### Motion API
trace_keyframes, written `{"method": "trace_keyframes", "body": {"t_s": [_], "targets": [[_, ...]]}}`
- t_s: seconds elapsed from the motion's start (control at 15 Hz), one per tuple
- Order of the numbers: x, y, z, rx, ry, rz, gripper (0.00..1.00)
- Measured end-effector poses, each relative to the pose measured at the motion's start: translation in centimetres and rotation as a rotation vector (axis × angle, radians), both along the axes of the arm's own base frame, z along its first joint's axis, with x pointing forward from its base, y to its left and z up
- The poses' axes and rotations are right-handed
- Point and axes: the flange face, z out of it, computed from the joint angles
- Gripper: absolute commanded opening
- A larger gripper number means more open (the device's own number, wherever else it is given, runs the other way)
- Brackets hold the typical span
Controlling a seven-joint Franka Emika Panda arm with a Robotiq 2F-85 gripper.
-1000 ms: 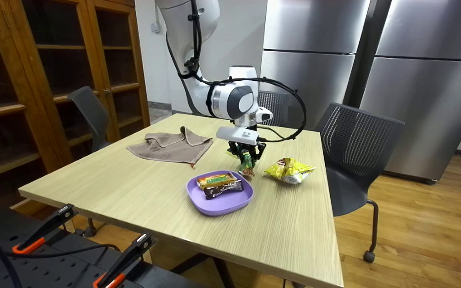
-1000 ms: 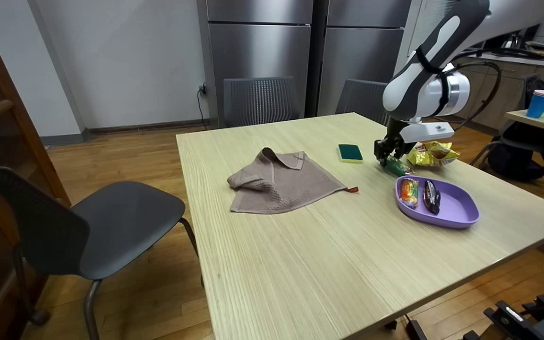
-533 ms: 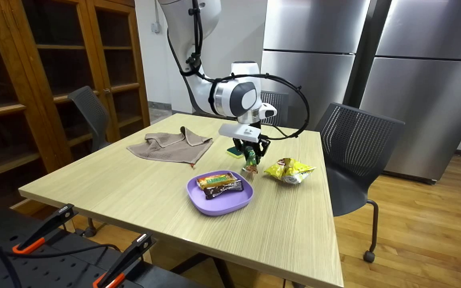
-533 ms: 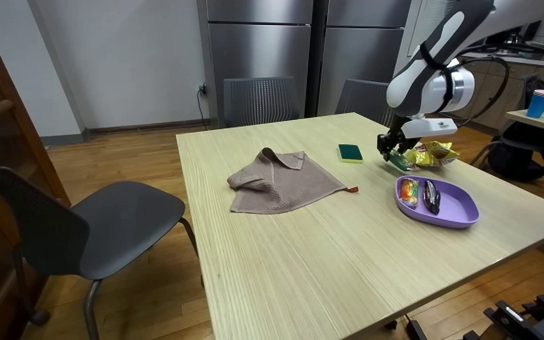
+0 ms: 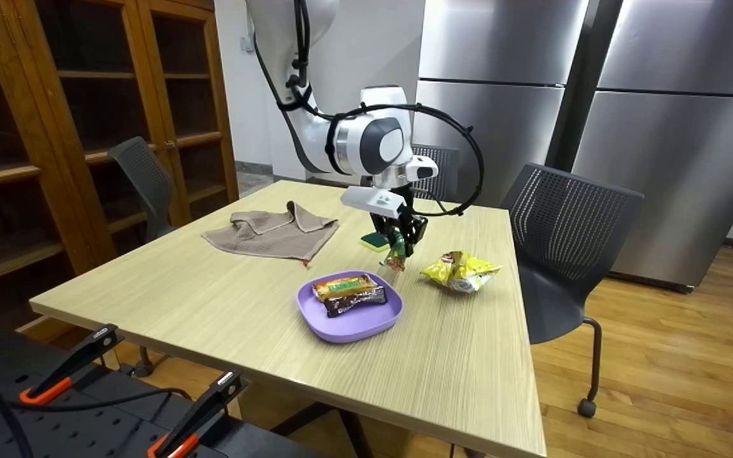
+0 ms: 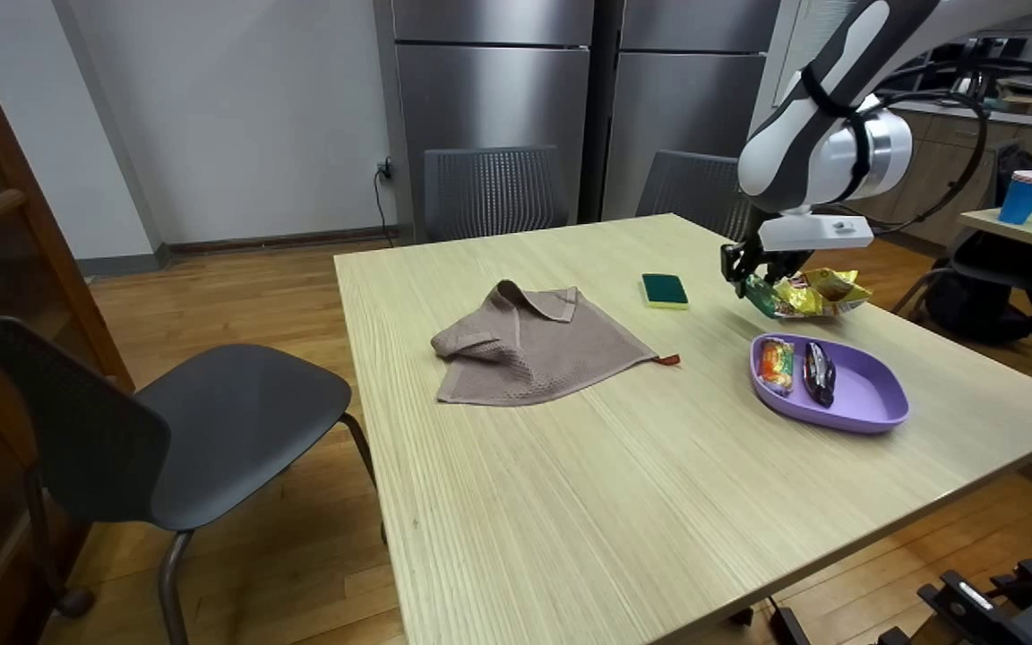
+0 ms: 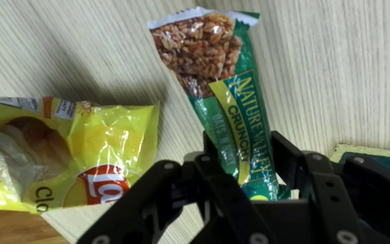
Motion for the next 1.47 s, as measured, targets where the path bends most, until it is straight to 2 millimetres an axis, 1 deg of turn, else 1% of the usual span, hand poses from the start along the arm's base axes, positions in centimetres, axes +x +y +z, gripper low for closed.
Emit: {"method": "trace_keyframes", "body": {"t_s": [0.4, 0.67, 1.47], "targets": [[-1.7, 1.1, 0.8, -0.012, 0.012, -0.102, 0.17], [-3.3, 1.4, 1.1, -0.005, 0.026, -0.154, 0.17], [-9.1, 0.6, 2.0, 0.019, 0.08, -0.239, 0.17]]}}
